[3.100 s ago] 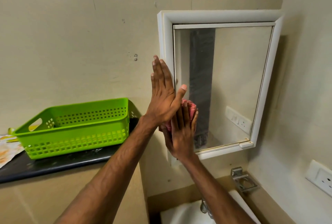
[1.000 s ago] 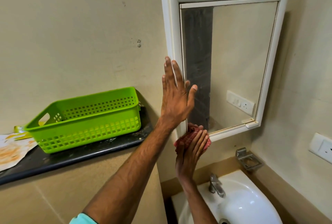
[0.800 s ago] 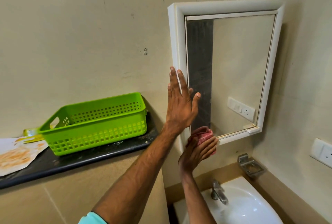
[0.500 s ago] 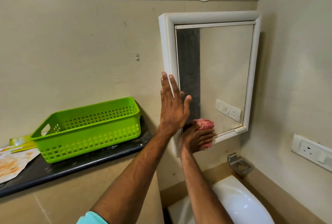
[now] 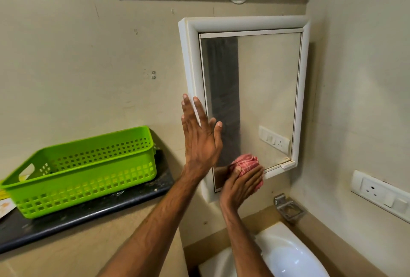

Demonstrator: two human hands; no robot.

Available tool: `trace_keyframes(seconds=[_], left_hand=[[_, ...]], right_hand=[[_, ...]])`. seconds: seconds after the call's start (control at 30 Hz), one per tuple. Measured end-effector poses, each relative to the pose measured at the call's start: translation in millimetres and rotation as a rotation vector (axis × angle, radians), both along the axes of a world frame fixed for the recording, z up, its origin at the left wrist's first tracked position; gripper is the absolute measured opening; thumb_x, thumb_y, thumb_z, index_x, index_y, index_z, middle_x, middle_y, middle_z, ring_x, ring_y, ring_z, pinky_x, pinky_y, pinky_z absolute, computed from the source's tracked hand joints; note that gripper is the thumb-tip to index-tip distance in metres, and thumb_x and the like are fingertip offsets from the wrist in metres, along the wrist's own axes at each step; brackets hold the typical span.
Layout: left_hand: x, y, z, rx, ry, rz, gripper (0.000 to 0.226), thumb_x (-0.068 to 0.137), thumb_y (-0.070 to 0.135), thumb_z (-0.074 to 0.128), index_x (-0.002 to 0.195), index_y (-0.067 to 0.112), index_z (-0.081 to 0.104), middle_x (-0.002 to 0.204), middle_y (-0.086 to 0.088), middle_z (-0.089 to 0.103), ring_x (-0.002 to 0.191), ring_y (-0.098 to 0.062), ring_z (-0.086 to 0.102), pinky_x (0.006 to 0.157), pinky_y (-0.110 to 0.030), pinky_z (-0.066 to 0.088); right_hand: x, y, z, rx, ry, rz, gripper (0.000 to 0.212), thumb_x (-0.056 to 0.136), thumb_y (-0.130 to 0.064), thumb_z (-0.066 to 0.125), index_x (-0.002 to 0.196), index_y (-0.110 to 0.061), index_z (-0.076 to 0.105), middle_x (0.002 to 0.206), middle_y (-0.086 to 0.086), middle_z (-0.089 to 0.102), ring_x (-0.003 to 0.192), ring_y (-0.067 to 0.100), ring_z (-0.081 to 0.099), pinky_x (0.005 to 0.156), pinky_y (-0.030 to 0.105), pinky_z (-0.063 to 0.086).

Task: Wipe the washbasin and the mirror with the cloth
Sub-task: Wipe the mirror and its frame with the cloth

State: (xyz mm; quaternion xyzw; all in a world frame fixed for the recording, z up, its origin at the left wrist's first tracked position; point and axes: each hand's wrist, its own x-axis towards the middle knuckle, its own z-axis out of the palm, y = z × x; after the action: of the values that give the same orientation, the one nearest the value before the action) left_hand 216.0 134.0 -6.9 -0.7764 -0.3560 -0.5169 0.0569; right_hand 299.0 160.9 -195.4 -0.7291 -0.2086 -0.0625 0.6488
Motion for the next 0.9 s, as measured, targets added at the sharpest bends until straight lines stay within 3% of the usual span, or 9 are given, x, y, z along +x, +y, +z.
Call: trace_keyframes(seconds=[0.2, 0.37, 0.53, 0.63, 0.77, 0.9], left_hand=[[4.0, -2.1, 0.0, 0.004, 0.000, 0.054, 0.087, 0.104, 0.038, 0.048, 0.159, 0.003, -0.009, 0.165, -0.016, -0.025, 0.155, -0.030, -0.020, 0.127, -0.050, -0.004], [16.1, -7.7, -2.5, 0.006, -0.062, 0.070, 0.088, 0.102, 0.035, 0.050, 0.158, -0.001, -0.009, 0.166, -0.017, -0.023, 0.156, -0.030, -0.019, 0.128, -0.049, -0.004], [33.8, -17.0, -15.3, -0.014, -0.059, 0.164, 0.092, 0.100, 0.039, 0.050, 0.157, -0.006, -0.007, 0.165, -0.022, -0.019, 0.155, -0.034, -0.017, 0.127, -0.053, -0.003], [45.9, -21.1, -21.8, -0.056, -0.070, 0.233, 0.097, 0.098, 0.042, 0.052, 0.158, -0.002, -0.010, 0.165, -0.021, -0.021, 0.155, -0.035, -0.019, 0.126, -0.057, -0.002], [52.2, -23.6, -23.7, -0.044, -0.081, 0.236, 0.095, 0.099, 0.041, 0.050, 0.158, -0.001, -0.011, 0.165, -0.021, -0.023, 0.154, -0.036, -0.021, 0.125, -0.058, -0.003], [52.6, -16.6, -26.5, -0.022, -0.087, 0.265, 0.092, 0.099, 0.041, 0.050, 0.158, -0.001, -0.008, 0.166, -0.021, -0.019, 0.155, -0.035, -0.018, 0.126, -0.055, -0.002]], right_hand=[[11.6, 6.9, 24.4, 0.018, 0.246, 0.018, 0.082, 0.102, -0.052, 0.023, 0.165, -0.005, 0.000, 0.175, 0.013, 0.000, 0.162, 0.030, 0.000, 0.130, 0.046, -0.003], [51.9, 12.1, 42.6, 0.027, 0.085, -0.048, 0.077, 0.104, -0.051, 0.019, 0.165, -0.006, 0.007, 0.175, 0.014, 0.010, 0.162, 0.032, 0.009, 0.132, 0.050, 0.004], [95.4, 14.8, 39.0, 0.035, 0.148, -0.098, 0.081, 0.101, -0.058, 0.010, 0.164, -0.006, 0.005, 0.174, 0.015, 0.010, 0.162, 0.034, 0.009, 0.133, 0.052, 0.005], [59.7, 9.3, 27.1, -0.013, 0.008, -0.120, 0.076, 0.106, -0.051, 0.024, 0.164, -0.005, 0.008, 0.173, 0.020, 0.014, 0.161, 0.038, 0.013, 0.132, 0.051, 0.007], [2.8, 1.2, 6.4, -0.070, -0.182, -0.088, 0.086, 0.104, -0.044, 0.053, 0.164, 0.002, 0.012, 0.175, 0.016, 0.006, 0.164, 0.030, 0.003, 0.133, 0.051, 0.005], [55.8, 8.7, 26.1, -0.027, -0.194, -0.136, 0.072, 0.109, -0.044, 0.031, 0.164, 0.000, 0.018, 0.173, 0.018, 0.016, 0.162, 0.033, 0.015, 0.132, 0.050, 0.013]])
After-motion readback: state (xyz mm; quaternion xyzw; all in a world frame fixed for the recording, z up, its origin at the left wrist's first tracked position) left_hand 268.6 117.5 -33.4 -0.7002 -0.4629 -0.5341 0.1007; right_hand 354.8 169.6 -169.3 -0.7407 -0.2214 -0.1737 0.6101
